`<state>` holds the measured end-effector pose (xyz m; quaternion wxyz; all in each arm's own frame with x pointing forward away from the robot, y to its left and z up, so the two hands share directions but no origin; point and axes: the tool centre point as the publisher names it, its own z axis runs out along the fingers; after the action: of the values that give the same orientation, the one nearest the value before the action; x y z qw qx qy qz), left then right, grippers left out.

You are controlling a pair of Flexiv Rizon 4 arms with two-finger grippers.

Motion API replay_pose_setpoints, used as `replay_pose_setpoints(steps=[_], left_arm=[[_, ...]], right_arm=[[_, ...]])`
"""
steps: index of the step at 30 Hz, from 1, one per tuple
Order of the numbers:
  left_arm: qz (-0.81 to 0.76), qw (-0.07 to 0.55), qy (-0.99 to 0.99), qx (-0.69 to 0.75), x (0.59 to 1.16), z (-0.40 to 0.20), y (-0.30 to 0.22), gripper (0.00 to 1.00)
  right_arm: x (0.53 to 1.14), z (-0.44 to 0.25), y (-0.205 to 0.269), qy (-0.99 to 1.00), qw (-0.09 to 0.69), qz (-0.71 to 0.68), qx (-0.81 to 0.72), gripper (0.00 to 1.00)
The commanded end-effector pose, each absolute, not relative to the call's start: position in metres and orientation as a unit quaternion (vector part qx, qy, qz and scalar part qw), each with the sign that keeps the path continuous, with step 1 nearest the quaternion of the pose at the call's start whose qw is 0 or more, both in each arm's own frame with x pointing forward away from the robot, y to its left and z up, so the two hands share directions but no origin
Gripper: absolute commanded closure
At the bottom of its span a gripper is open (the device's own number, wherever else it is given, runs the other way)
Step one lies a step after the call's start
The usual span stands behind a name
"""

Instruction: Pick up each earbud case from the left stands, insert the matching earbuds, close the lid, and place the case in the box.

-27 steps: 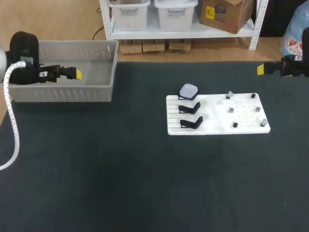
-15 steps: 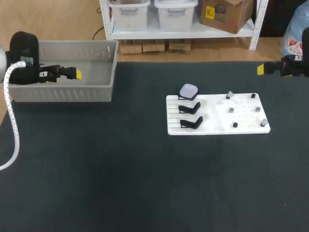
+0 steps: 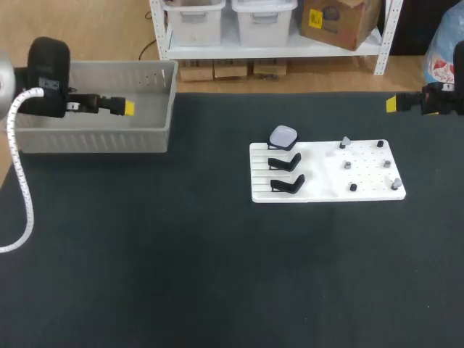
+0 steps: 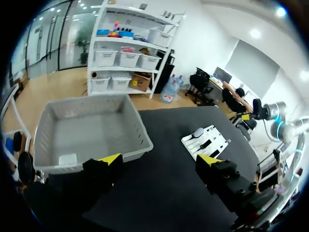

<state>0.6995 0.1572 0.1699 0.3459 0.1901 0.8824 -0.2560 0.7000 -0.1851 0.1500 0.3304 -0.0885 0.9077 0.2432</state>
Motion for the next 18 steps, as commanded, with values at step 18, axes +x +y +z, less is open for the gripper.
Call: replay_pose_setpoints(steps=[18], left_arm=[[-0.31,0.339,0.731,0.505,0.722,0.168,0.097,0.0]], right_arm=[[0.7,0.15,-0.185,0.908,0.33,0.243,-0.088,0.0]])
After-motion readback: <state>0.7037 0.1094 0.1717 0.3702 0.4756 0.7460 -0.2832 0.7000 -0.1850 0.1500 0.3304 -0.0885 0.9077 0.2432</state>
